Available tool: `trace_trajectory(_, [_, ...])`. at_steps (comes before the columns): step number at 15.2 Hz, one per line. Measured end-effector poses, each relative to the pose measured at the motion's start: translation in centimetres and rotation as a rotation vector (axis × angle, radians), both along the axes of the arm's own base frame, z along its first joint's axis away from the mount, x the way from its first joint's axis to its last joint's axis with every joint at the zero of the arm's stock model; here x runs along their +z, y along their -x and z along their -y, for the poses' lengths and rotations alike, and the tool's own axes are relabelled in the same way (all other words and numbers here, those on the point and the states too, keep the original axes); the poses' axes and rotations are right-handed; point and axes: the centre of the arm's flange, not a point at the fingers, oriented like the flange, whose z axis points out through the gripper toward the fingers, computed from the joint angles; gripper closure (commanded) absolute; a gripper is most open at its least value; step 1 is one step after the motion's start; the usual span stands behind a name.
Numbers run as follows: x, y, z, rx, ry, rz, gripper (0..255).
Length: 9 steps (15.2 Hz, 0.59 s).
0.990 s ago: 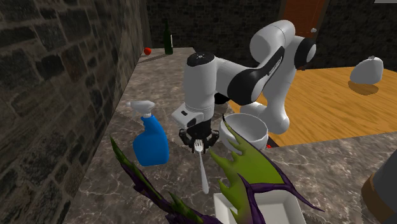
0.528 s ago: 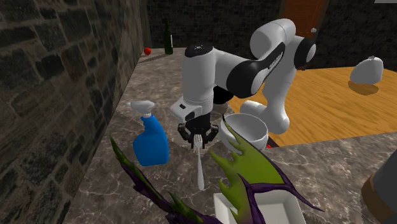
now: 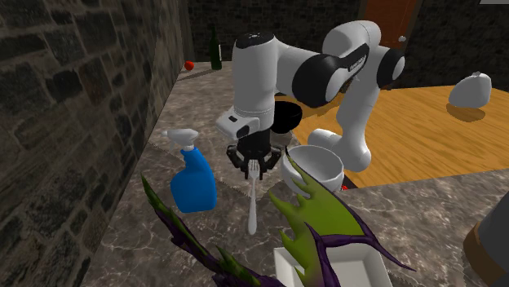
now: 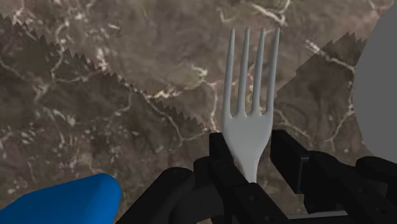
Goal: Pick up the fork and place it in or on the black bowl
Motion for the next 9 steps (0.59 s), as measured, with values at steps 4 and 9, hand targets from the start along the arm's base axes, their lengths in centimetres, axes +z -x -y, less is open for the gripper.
trace_trajectory(4, [2.1, 0.1, 0.0, 0.0, 0.0, 0.0, 255])
trace_trajectory(9, [4.7, 0.1, 0.0, 0.0, 0.0, 0.0, 255])
